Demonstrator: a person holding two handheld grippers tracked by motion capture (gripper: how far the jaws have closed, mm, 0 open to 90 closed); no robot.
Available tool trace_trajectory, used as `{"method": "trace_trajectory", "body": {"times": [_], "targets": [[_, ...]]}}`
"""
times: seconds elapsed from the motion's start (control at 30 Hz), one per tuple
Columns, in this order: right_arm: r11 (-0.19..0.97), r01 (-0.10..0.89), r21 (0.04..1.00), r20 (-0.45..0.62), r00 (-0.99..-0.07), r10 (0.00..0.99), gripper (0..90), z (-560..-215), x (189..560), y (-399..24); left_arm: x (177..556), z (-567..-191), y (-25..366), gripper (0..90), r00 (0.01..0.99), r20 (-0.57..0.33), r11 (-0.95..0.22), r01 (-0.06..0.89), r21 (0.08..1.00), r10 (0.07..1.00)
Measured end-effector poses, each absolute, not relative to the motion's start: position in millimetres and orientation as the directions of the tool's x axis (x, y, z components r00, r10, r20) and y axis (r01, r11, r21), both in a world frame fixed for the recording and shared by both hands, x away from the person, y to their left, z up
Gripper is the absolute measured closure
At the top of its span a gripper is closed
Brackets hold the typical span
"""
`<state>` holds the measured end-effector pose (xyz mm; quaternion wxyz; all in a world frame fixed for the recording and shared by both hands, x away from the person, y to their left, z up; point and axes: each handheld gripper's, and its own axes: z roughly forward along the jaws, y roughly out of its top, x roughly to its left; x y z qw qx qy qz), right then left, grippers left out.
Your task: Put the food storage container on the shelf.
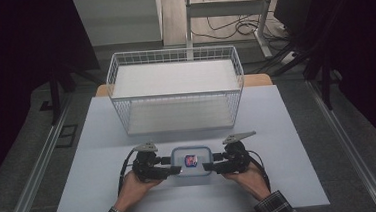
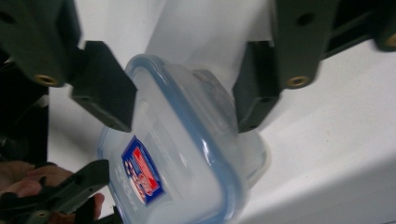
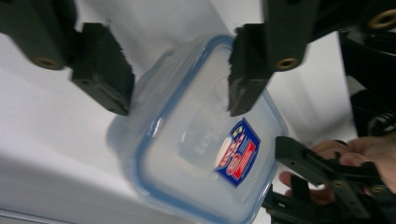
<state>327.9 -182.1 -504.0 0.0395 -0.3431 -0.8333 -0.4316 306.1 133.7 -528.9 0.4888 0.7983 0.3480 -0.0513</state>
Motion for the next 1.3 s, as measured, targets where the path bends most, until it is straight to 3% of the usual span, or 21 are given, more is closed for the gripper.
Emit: {"method": "trace_trajectory", "body": {"times": [0.07, 0.13, 0.4, 0.9, 1.3], "targets": [[0.363, 0.625, 0.691, 0.406, -0.751, 0.521, 52.9, -503.5, 327.8, -190.0, 305.8, -529.0, 136.1, 48.9, 0.746, -0.442, -0.259, 0.615, 0.745, 0.498], [0.353, 0.632, 0.69, 0.426, -0.749, 0.508, 55.3, -503.3, 326.8, -193.7, 306.3, -529.5, 138.8, 51.9, 0.743, -0.464, -0.244, 0.623, 0.743, 0.482], [0.326, 0.662, 0.675, 0.476, -0.727, 0.495, 55.5, -508.7, 323.7, -196.6, 303.7, -533.9, 145.4, 57.1, 0.723, -0.525, -0.202, 0.654, 0.729, 0.45], [0.259, 0.683, 0.683, 0.521, -0.704, 0.482, 57.9, -504.2, 327.0, -203.2, 309.6, -536.8, 150.4, 59.5, 0.68, -0.622, -0.12, 0.706, 0.698, 0.388], [0.248, 0.657, 0.712, 0.505, -0.725, 0.469, 58.0, -486.1, 330.6, -198.9, 311.7, -515.5, 155.8, 59.5, 0.697, -0.596, -0.115, 0.683, 0.722, 0.398]]}}
